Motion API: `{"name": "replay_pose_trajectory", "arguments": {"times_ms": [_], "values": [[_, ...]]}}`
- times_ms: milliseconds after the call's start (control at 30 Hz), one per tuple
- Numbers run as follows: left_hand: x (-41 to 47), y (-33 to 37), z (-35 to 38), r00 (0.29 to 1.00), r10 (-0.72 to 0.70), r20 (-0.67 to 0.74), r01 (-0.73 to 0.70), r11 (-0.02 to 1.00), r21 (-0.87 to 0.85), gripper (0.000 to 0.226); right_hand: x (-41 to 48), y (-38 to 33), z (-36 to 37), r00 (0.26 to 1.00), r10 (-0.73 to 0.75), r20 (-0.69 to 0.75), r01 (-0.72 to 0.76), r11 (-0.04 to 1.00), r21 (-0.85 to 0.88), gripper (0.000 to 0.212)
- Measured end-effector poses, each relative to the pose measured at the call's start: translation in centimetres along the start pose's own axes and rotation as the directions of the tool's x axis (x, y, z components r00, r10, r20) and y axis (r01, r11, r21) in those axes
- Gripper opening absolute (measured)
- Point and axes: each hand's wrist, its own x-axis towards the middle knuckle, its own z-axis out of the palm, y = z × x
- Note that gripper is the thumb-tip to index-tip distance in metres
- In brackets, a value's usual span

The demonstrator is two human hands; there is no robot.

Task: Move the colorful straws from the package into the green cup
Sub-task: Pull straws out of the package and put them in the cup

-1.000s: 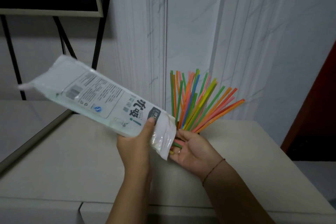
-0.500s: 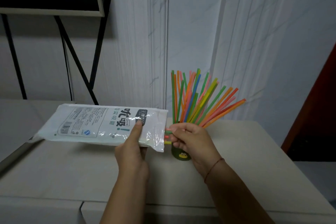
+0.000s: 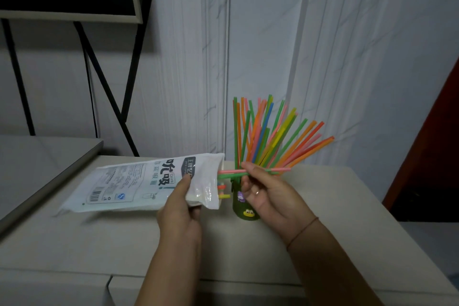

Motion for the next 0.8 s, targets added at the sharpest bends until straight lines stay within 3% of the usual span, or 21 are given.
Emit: {"name": "replay_pose_trajectory", "arguments": {"times_ms": [200, 367, 567, 800], "values": [[-0.1, -0.7, 0.2, 1.0, -0.019, -0.007, 0.019, 1.0, 0.007, 0.051, 0.0, 1.1, 0.9, 0.991, -0.129, -0.023, 0.122, 0.972, -0.202, 0.007], [0.7, 0.3, -0.4, 1.0, 0.003, -0.016, -0.003, 1.0, -0.017, 0.05, -0.2, -1.0, -0.6, 0.983, -0.139, -0.117, 0.119, 0.979, -0.166, 0.01], [-0.1, -0.9, 0.3, 1.0, -0.02, 0.0, 0.02, 1.0, 0.015, 0.048, -0.2, 0.2, 0.1, 0.994, -0.084, -0.076, 0.071, 0.985, -0.16, 0.005], [-0.4, -1.3, 0.5, 1.0, -0.03, -0.006, 0.031, 0.999, 0.016, 0.048, -0.2, 1.3, 0.6, 0.989, -0.128, -0.078, 0.103, 0.957, -0.27, 0.016]]}}
